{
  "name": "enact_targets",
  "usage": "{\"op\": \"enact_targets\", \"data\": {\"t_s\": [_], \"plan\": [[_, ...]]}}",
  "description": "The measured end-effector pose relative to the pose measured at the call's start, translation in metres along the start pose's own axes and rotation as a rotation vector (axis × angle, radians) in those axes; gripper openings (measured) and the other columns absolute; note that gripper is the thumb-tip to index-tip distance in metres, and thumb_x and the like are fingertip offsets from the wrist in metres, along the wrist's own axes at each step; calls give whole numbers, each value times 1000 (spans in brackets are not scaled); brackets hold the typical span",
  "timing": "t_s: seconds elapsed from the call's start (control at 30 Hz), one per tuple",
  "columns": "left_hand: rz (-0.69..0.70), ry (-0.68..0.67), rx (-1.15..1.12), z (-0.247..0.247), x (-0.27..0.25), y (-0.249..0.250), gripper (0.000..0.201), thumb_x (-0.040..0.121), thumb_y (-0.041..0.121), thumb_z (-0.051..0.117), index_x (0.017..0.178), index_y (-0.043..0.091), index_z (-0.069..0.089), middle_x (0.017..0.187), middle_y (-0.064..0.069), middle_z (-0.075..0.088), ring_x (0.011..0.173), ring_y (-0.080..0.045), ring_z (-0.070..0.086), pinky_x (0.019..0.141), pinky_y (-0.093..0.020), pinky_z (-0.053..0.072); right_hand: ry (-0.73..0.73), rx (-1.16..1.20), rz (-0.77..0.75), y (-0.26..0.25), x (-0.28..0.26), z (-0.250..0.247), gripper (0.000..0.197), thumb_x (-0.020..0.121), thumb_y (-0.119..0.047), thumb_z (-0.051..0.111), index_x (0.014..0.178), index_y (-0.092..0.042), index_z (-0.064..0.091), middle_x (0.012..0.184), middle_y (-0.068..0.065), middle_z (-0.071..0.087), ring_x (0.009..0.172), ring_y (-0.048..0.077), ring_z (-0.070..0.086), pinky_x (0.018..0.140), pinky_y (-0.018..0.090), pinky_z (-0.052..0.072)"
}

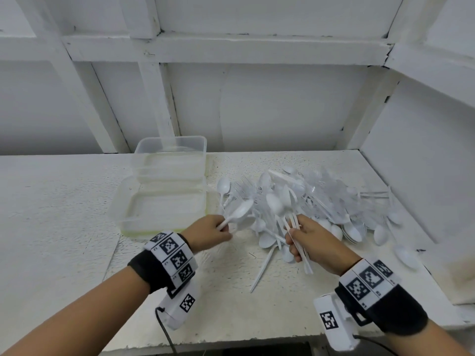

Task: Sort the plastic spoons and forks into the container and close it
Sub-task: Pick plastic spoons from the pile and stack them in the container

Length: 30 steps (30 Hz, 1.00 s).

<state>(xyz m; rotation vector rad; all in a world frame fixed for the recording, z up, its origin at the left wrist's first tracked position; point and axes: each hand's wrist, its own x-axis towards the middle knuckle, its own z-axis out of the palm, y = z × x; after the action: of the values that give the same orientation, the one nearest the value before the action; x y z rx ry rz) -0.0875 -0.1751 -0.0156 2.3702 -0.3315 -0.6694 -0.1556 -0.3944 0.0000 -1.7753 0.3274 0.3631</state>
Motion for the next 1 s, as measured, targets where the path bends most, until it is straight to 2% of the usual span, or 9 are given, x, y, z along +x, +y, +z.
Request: {"op": "enact_targets", "data": {"t_s": [0.1, 0.2, 0.27, 0.33, 0.47, 0.63, 0.73, 0.93, 1.0], "plan": [[44, 81, -252, -9, -8, 2, 7, 92, 16, 53, 85, 17, 49, 72, 4, 60, 54, -8, 41, 42, -12, 32, 78, 95, -16, -6, 6, 5, 17, 92, 0, 34, 84, -11, 46, 68, 4, 48, 47, 11, 38, 42, 22, 31], [55, 130, -459, -11, -12, 4, 5, 94, 16, 49, 93, 17, 54, 71, 6, 63, 54, -10, 37, 44, -17, 31, 151, 196, -47, -17, 14, 14, 14, 94, -12, 40, 82, -14, 46, 59, -1, 39, 37, 4, 26, 35, 15, 19], [53, 162, -538, -9, -12, 5, 8, 94, 17, 49, 91, 18, 56, 65, 11, 62, 55, -10, 37, 47, -20, 31, 183, 196, -142, -25, 16, 23, 20, 95, -24, 48, 76, -17, 46, 52, -7, 36, 35, 2, 26, 33, 16, 19], [59, 168, -625, -7, -14, 8, 11, 95, 15, 48, 88, 18, 56, 63, 11, 60, 53, -10, 36, 47, -20, 30, 212, 174, -230, -32, 19, 34, 22, 93, -28, 54, 73, -20, 49, 47, -12, 44, 32, 0, 35, 33, 11, 24], [73, 136, -775, -3, -17, 12, 13, 96, 13, 47, 90, 17, 57, 68, 2, 58, 47, -6, 35, 43, -18, 28, 273, 184, -197, -39, 34, 48, 8, 89, -26, 60, 90, -18, 61, 76, -6, 61, 37, -3, 44, 34, 7, 28], [91, 152, -680, 0, -21, 12, 11, 95, 14, 48, 89, 17, 57, 68, 2, 56, 54, -10, 37, 48, -20, 31, 357, 99, -196, -41, 43, 55, 17, 87, -16, 60, 71, -13, 54, 56, -4, 47, 36, 1, 35, 41, 16, 29], [83, 153, -590, 1, -22, 14, 13, 97, 20, 46, 91, 18, 57, 67, 4, 56, 59, -12, 40, 50, -21, 34, 359, 96, -229, -45, 41, 57, 18, 88, -18, 58, 71, -15, 56, 59, -4, 52, 45, 4, 38, 47, 19, 31], [108, 185, -370, -2, -22, 23, 22, 99, 18, 33, 99, 13, 55, 69, 3, 49, 62, -8, 45, 60, -18, 38, 271, 116, -359, -53, 30, 63, 26, 93, -41, 50, 95, -18, 61, 71, -4, 60, 37, -4, 46, 35, 7, 29], [100, 179, -364, -3, -21, 23, 22, 99, 17, 32, 99, 11, 53, 70, 2, 47, 62, -8, 44, 60, -17, 38, 247, 140, -377, -54, 28, 64, 27, 90, -43, 53, 97, -18, 62, 80, -2, 65, 42, -7, 51, 40, 7, 34]]}}
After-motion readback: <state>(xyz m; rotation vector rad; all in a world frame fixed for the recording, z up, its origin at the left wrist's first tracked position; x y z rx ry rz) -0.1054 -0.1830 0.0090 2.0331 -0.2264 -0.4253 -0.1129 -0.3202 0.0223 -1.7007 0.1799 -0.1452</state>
